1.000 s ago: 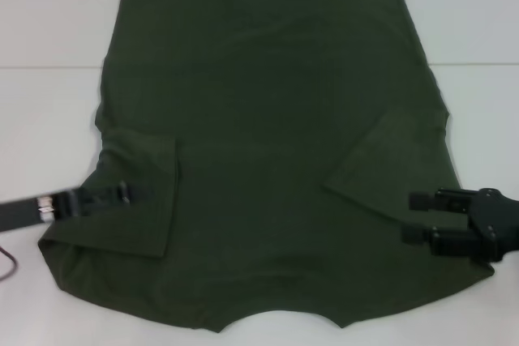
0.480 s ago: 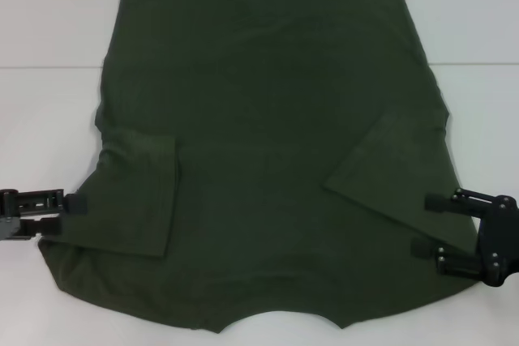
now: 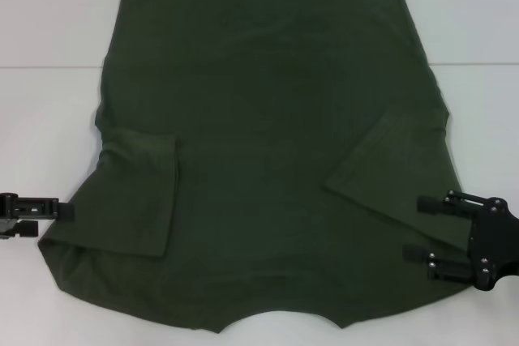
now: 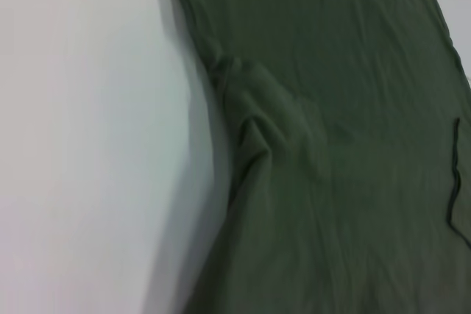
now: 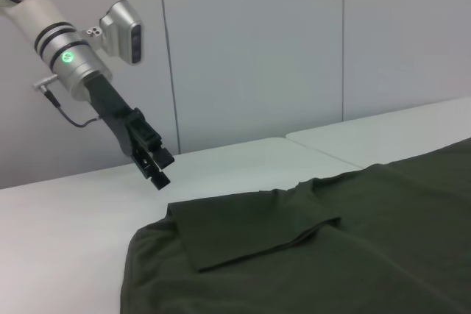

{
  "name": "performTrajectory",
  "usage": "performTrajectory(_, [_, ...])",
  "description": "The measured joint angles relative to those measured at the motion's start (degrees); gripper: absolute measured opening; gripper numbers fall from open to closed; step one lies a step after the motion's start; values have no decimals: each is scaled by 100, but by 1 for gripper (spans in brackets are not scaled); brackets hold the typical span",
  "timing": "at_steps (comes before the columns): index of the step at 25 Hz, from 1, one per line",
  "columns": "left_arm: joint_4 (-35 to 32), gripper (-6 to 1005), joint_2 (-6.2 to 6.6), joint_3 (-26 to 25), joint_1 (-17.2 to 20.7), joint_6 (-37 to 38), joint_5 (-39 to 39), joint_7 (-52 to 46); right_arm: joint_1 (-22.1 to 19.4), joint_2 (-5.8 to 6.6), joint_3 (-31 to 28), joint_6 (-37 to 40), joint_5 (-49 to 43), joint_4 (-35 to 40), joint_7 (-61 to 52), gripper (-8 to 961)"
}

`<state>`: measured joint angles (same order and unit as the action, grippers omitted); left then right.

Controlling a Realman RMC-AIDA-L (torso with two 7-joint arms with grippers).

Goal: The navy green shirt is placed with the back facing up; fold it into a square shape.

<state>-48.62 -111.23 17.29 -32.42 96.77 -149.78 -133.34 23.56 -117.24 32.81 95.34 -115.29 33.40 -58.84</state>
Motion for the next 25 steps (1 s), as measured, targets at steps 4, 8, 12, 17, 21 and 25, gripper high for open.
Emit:
performTrajectory(4, [100,935,-28,222,-8,-271,-6,-33,4,-1,-1,14,0,0,1,789])
performTrajectory(8, [185,935,-54,366,-3,-570,-16,-12,3,-1,-2,29,0,0,-20,790])
performTrajectory(12, [208,935,-57,395,5,-725,-18,46,1,-1,-3,47,1,0,-31,790])
performTrajectory(17, [221,935,-66,493,10,-833,-21,66,2,-1,-3,55,4,0,-31,789])
performTrajectory(21, [328,935,-74,533,14,-913,-24,66,14,-1,-2,61,6,0,-31,789])
performTrajectory(25, [352,935,-78,589,18,-918,-25,66,23,-1,-3,64,7,0,-31,789])
